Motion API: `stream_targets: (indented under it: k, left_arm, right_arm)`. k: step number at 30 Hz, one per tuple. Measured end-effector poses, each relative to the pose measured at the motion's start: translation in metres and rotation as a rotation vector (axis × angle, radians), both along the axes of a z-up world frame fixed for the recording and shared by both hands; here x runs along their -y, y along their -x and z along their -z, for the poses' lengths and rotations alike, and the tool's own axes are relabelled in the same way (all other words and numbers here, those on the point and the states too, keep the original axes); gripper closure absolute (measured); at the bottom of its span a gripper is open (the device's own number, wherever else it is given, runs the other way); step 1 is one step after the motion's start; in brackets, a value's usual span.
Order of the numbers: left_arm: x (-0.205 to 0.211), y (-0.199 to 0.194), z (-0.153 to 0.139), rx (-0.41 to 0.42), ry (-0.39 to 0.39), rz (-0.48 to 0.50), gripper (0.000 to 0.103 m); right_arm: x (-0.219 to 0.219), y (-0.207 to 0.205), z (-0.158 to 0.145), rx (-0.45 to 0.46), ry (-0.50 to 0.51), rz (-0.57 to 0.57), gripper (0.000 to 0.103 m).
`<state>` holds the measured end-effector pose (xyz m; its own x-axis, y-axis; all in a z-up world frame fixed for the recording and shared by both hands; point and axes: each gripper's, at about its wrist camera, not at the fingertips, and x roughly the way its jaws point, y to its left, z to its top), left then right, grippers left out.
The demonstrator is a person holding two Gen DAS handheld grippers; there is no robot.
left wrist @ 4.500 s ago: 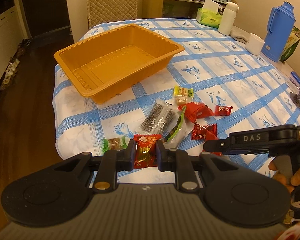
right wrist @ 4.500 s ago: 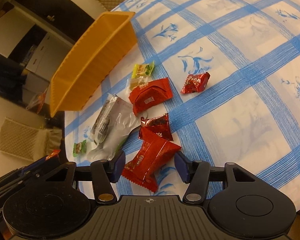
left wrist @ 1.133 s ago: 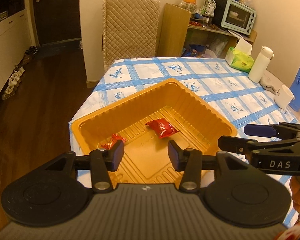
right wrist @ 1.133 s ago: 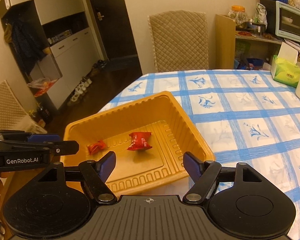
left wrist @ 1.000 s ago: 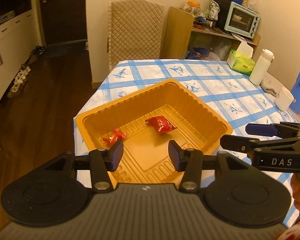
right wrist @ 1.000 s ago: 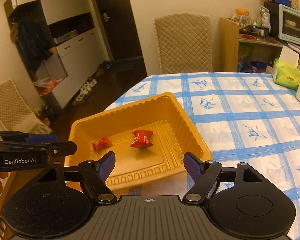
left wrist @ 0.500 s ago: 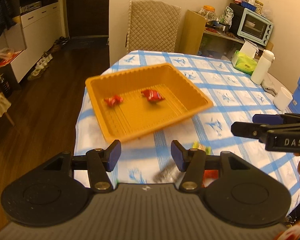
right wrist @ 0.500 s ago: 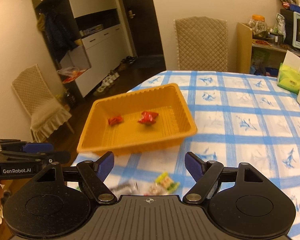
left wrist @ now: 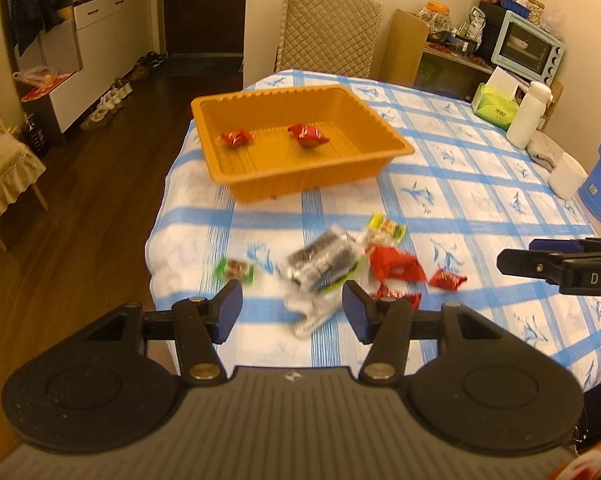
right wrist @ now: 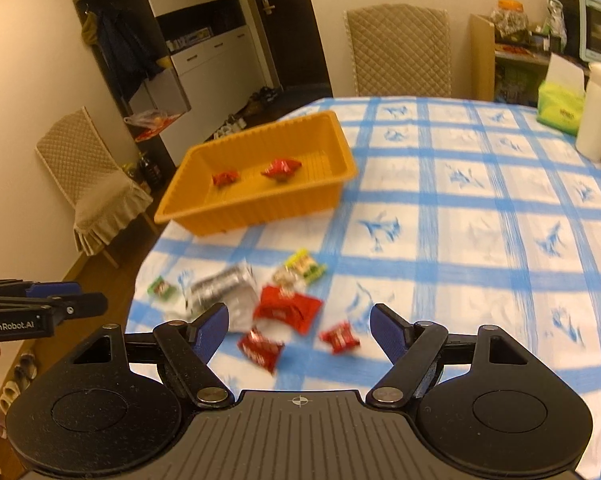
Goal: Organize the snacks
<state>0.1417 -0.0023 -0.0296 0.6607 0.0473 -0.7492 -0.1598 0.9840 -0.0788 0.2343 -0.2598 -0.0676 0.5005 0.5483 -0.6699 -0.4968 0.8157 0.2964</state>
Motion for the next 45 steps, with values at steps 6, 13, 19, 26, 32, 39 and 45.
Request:
stream_targets:
  k: [6,13,19,26,32,39,45]
  left_arm:
    - [0.006,0.014,0.008,-0.025,-0.001,-0.023,0.051]
    - [0.005,0.021,0.014,-0.037,-0.014,-0.020,0.051]
    - [-0.003,0.019,0.021,-0.052,-0.018,-0.010,0.051]
    - [-0.018,0.011,0.027,-0.063,-0.021,-0.002,0.051]
    - [-0.031,0.002,0.033,-0.075,-0.024,0.002,0.051]
    - [-0.043,-0.002,0.040,-0.093,-0.022,0.005,0.052]
    - [-0.053,-0.004,0.045,-0.110,-0.025,-0.003,0.052]
  right_arm:
    - [0.016,0.010,0.015,-0.039,0.010,0.000,0.025]
    - [0.020,0.017,0.030,-0.055,0.030,0.001,0.025]
    - [0.015,0.013,0.036,-0.036,0.052,0.001,0.026]
    - [0.001,0.002,0.046,0.007,0.092,-0.018,0.028]
    - [-0.013,-0.012,0.059,0.026,0.136,-0.051,0.045]
    - [-0.027,-0.028,0.075,0.047,0.203,-0.089,0.057]
    - [-0.036,-0.038,0.086,0.049,0.247,-0.116,0.063]
